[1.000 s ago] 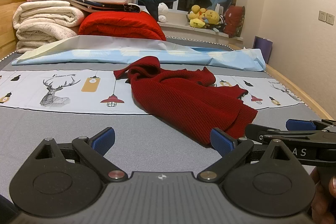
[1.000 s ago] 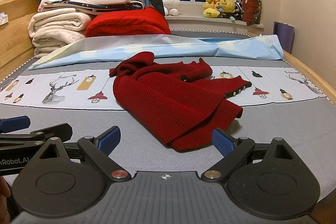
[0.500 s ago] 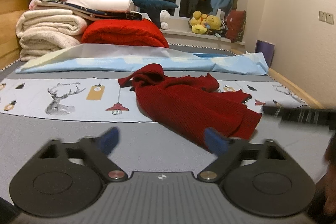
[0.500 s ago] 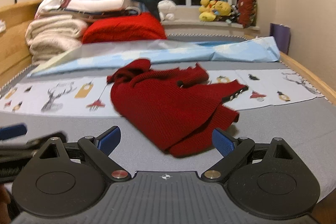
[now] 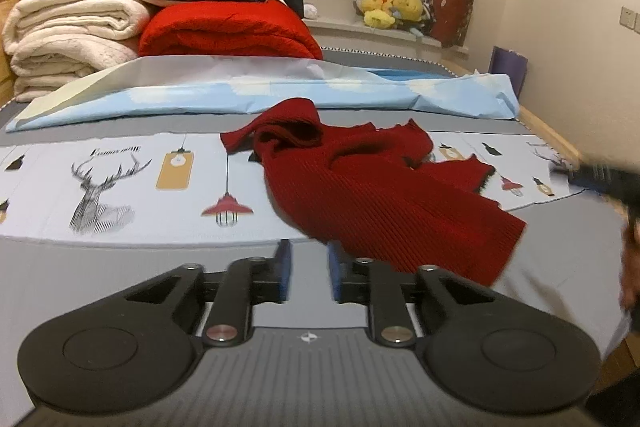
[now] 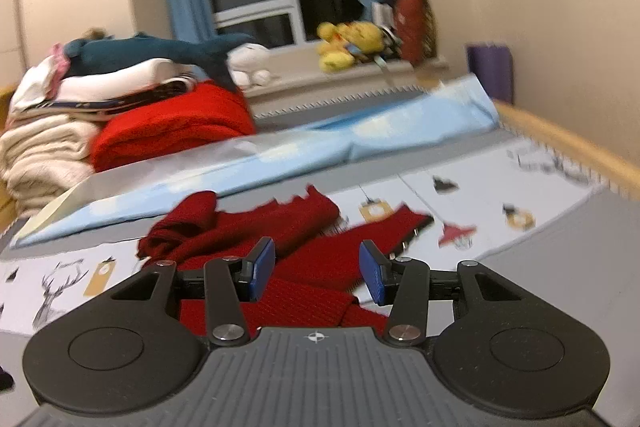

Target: Fold small clothes

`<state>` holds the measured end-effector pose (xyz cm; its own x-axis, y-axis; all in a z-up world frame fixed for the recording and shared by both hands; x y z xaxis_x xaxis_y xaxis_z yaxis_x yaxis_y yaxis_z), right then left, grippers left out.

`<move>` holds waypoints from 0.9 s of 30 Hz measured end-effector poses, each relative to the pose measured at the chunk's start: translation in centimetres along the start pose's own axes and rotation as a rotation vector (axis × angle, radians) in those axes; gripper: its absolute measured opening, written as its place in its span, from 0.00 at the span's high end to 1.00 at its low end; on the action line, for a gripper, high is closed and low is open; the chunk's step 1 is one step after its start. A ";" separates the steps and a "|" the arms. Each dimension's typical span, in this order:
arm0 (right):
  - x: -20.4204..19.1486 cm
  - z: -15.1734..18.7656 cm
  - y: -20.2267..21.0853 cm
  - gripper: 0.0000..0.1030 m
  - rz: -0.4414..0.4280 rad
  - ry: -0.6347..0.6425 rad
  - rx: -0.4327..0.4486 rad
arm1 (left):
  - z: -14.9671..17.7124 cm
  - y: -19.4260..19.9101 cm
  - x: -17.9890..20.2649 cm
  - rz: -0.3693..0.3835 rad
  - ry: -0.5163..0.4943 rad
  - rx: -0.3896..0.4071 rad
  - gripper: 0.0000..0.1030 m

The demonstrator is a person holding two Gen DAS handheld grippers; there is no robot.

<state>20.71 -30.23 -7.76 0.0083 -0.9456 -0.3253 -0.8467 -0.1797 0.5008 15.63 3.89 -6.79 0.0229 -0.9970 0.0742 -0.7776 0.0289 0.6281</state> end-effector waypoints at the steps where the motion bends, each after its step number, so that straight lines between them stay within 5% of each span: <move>1: 0.5 0.9 -0.7 0.53 0.001 -0.011 -0.029 | -0.7 -1.1 -0.3 -0.005 -0.002 -0.006 0.84; 3: 0.4 1.9 -2.4 0.56 0.028 -0.028 -0.133 | -2.0 -4.3 -1.3 -0.021 0.006 -0.031 0.84; 13: -0.4 0.4 -4.4 0.55 -0.061 -0.054 -0.159 | -9.1 -22.1 -6.0 -0.059 0.118 -0.113 0.82; 21: -1.3 -0.2 -5.0 0.55 -0.053 0.050 -0.160 | -12.6 -34.5 -9.0 -0.108 0.247 -0.197 0.47; 26: -1.0 -0.1 -6.3 0.55 -0.026 0.039 -0.190 | -12.4 -39.1 -8.7 -0.117 0.183 -0.275 0.50; 27: -1.0 0.0 -6.4 0.54 -0.022 0.044 -0.194 | -12.2 -39.6 -8.7 -0.121 0.161 -0.283 0.66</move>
<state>26.17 -28.12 -10.61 0.0521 -0.9511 -0.3046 -0.7274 -0.2451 0.6410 53.90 12.35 -22.82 0.2205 -0.9709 0.0935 -0.5588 -0.0472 0.8280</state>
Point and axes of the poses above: each gripper's, at about its wrist camera, not at the fingertips, and y roughly against the way its jaws point, x to its right, z to its underside, the point moved 5 cm from there along -y, roughly the way its jaws point, and after that the axes turned 2 degrees about -x, right-handed, at the moved point
